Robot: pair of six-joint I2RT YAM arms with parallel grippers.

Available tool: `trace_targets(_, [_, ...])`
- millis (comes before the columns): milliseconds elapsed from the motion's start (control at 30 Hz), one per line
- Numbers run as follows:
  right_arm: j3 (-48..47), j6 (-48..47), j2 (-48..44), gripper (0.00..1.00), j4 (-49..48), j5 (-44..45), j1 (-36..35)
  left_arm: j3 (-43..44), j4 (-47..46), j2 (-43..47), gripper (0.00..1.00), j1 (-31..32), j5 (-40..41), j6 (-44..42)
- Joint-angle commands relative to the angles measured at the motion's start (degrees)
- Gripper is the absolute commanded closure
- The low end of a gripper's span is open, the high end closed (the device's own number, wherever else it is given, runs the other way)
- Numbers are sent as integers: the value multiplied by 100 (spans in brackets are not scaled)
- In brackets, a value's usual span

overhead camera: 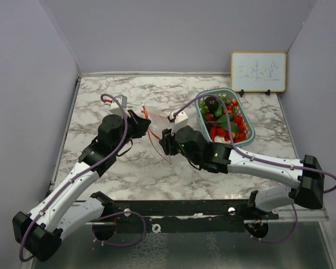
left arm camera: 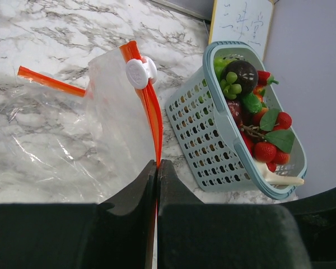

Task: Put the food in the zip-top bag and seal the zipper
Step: Open the zipper of the food storage bag.

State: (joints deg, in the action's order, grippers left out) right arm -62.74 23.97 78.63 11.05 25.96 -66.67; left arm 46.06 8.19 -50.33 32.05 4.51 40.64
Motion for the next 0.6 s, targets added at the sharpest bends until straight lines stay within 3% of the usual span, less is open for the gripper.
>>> trace_targets(0, [16,61,-58,62,3,423,-21,-44,-166,124,100,-3,-88,87])
trace_targets(233, [-139,0,348,59,-150,386,-21,-53,-350,46,100,-9,-339,235])
trace_targets(267, [-148,-10,388,61,-197,380,-21,-54,-373,41,100,-11,-355,246])
trace_targets(333, [-151,-30,426,91,-258,380,-20,-82,-437,45,100,-6,-392,251])
trace_targets(367, [-140,0,424,97,-261,451,-28,-98,-470,46,100,-6,-414,259])
trace_targets(567, [55,331,35,98,-115,1272,-19,-206,-482,90,99,-11,-490,179])
